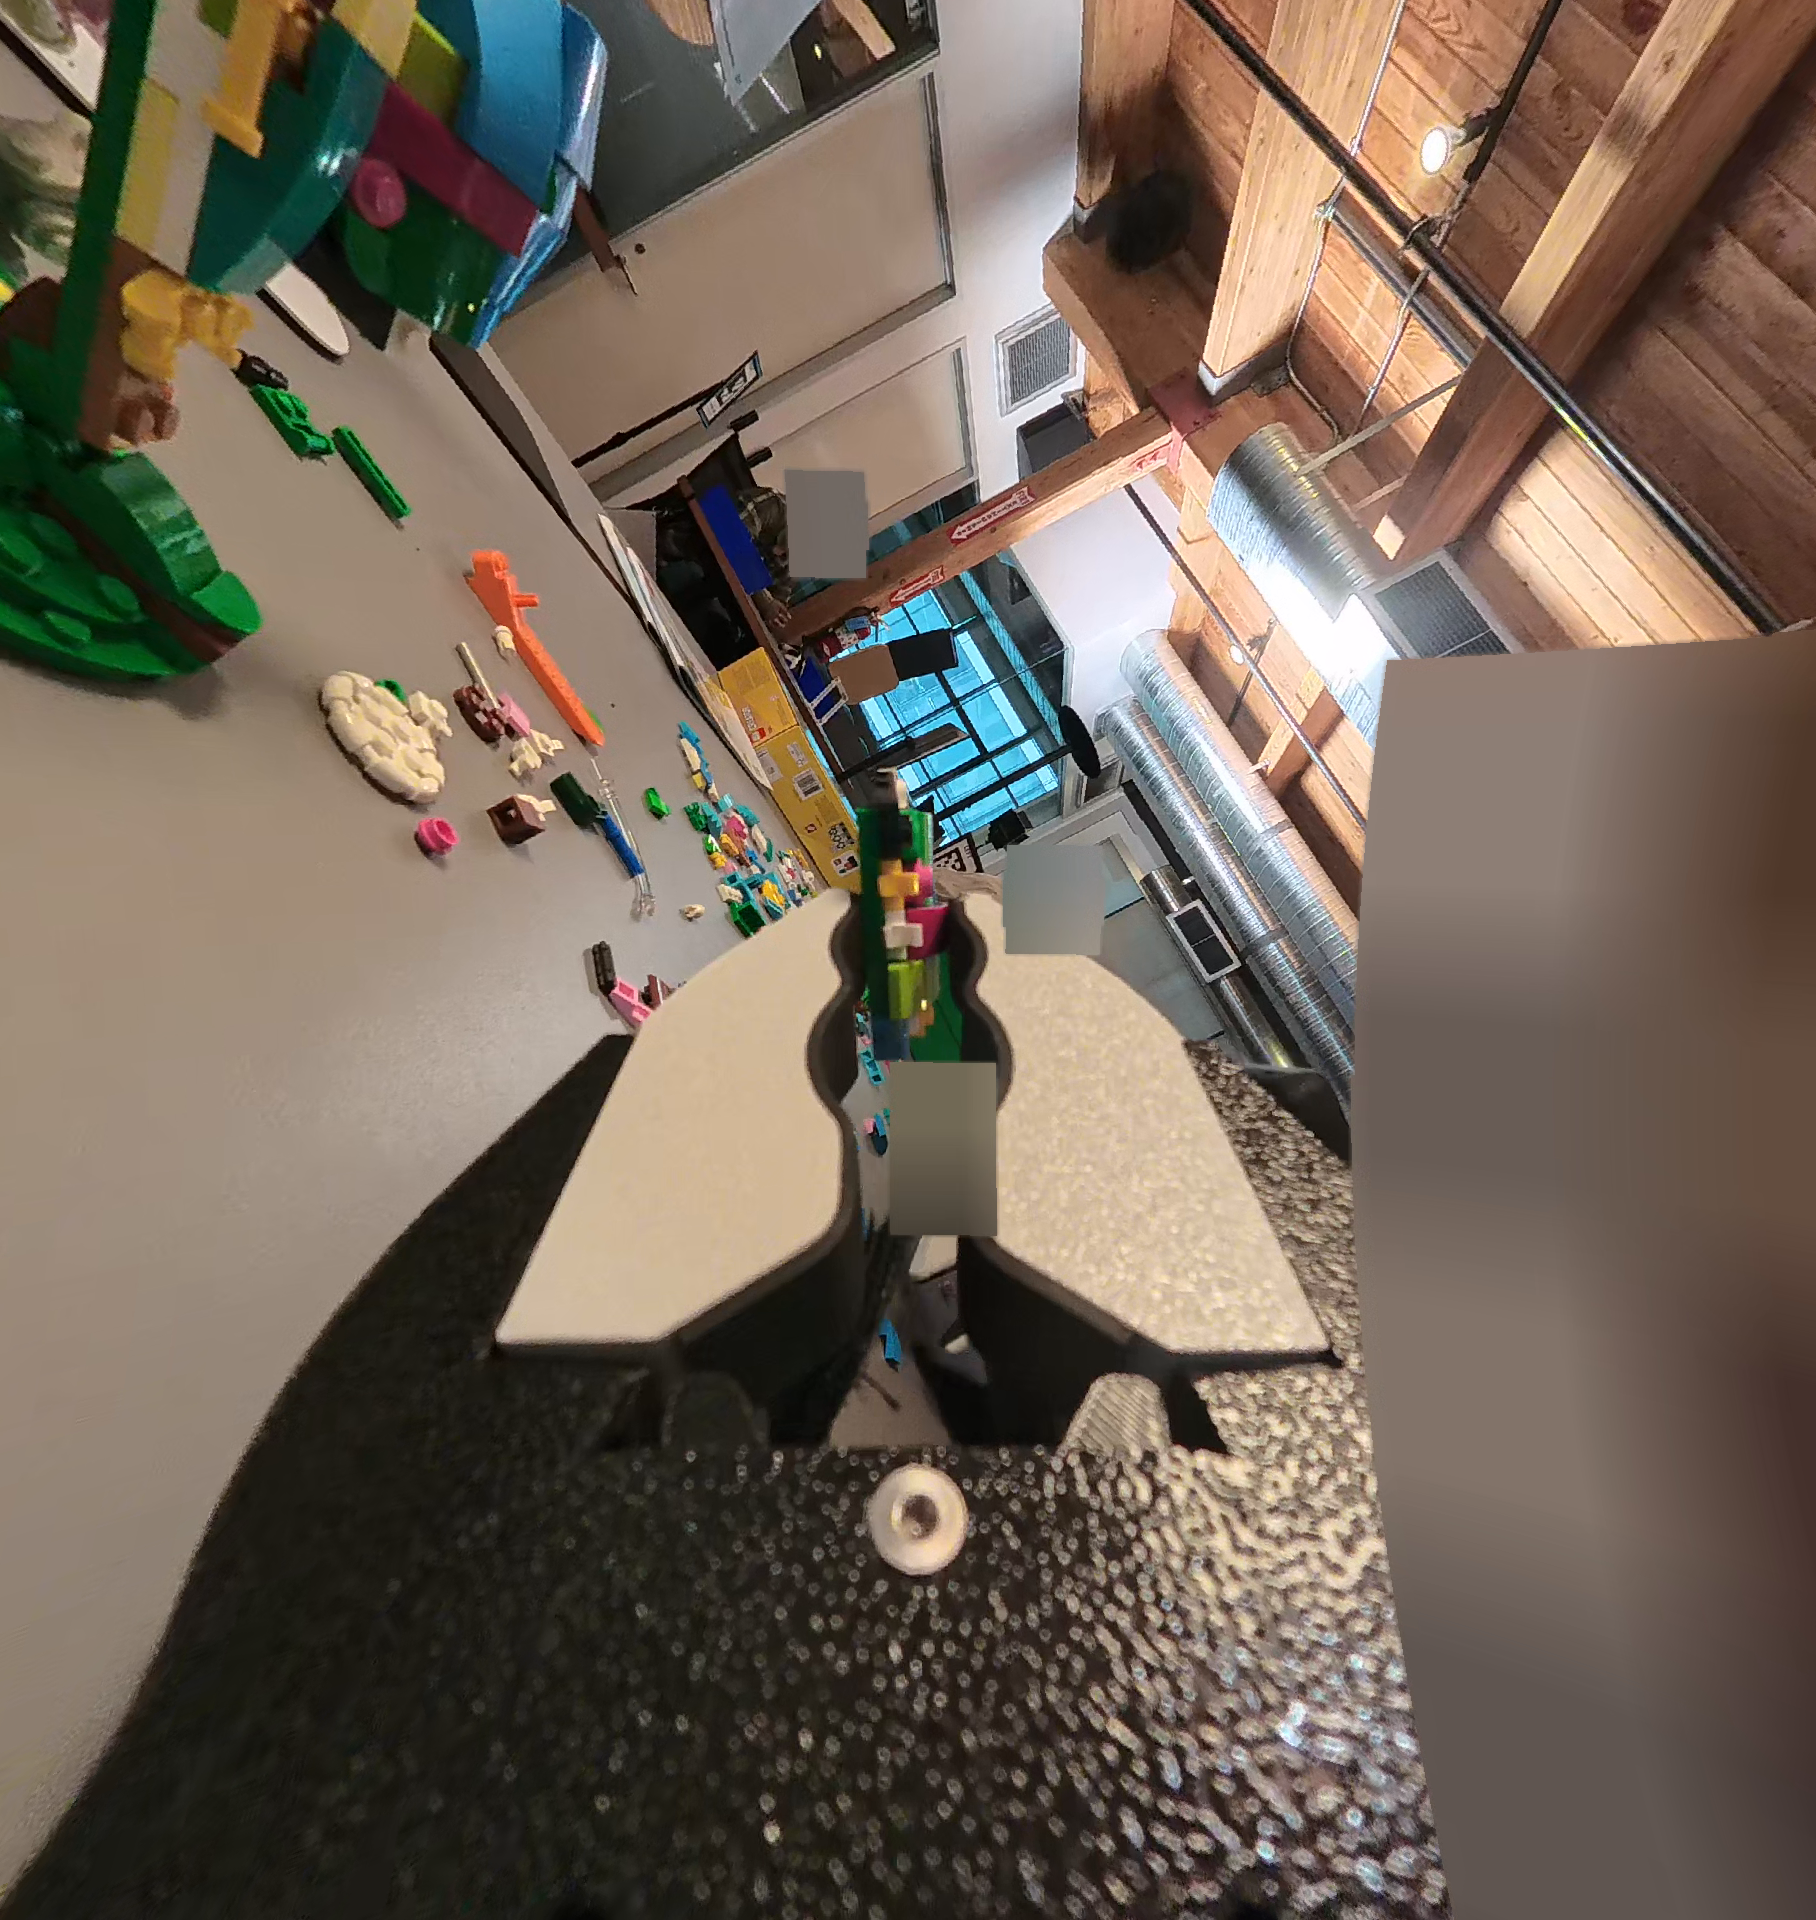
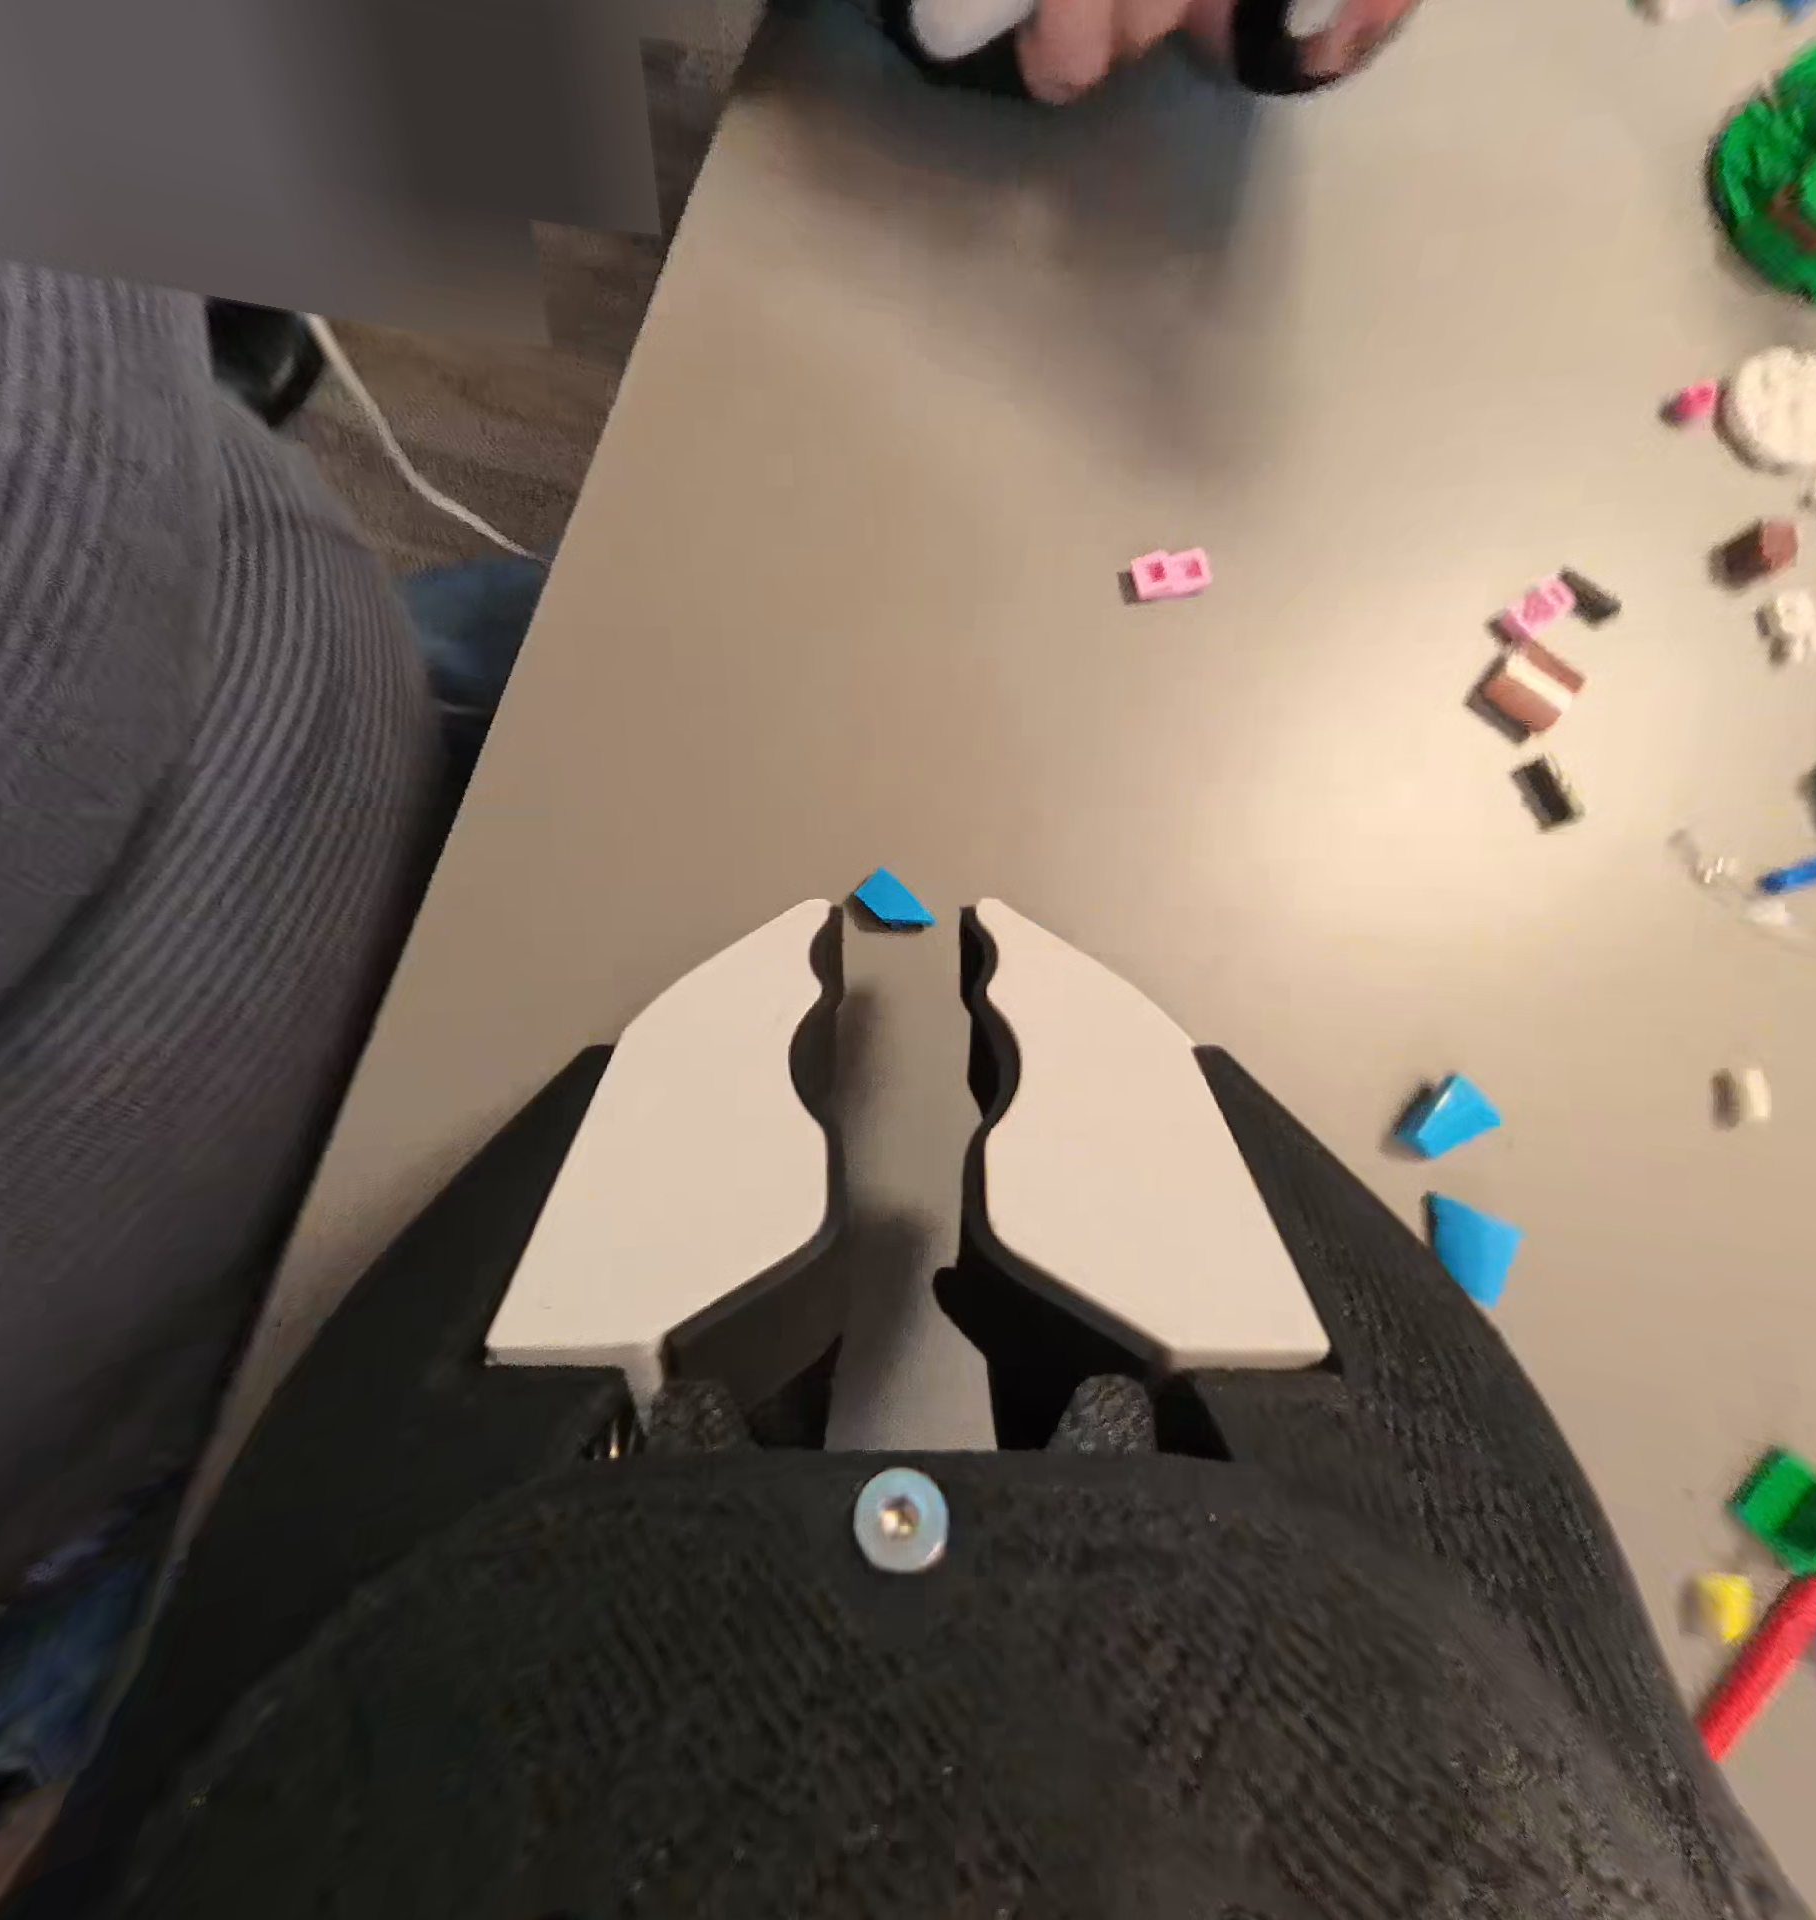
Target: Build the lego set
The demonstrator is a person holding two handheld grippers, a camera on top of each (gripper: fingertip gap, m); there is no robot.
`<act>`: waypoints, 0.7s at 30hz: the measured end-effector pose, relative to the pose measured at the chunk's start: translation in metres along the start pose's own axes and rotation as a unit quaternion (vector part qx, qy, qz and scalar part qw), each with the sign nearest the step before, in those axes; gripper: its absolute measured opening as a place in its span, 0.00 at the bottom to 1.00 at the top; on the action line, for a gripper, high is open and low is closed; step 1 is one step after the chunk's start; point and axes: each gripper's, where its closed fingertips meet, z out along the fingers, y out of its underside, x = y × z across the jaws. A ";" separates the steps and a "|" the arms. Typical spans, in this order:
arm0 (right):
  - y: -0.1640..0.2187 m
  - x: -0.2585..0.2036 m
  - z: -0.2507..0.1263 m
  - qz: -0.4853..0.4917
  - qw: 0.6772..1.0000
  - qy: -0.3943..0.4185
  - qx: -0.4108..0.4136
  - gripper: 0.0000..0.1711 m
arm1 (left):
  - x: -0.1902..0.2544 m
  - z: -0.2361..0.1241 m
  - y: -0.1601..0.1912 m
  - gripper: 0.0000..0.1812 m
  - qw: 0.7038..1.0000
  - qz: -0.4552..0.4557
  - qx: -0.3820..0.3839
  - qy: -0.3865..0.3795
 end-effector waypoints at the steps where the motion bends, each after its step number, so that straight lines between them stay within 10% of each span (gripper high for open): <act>1: 0.000 0.000 0.002 -0.026 1.000 -0.005 -0.002 0.12 | 0.000 0.000 0.000 0.08 1.000 0.000 0.000 0.000; 21: 0.005 -0.006 0.018 -0.067 0.993 -0.087 -0.033 0.08 | 0.000 0.000 0.001 0.08 1.000 -0.002 -0.003 0.003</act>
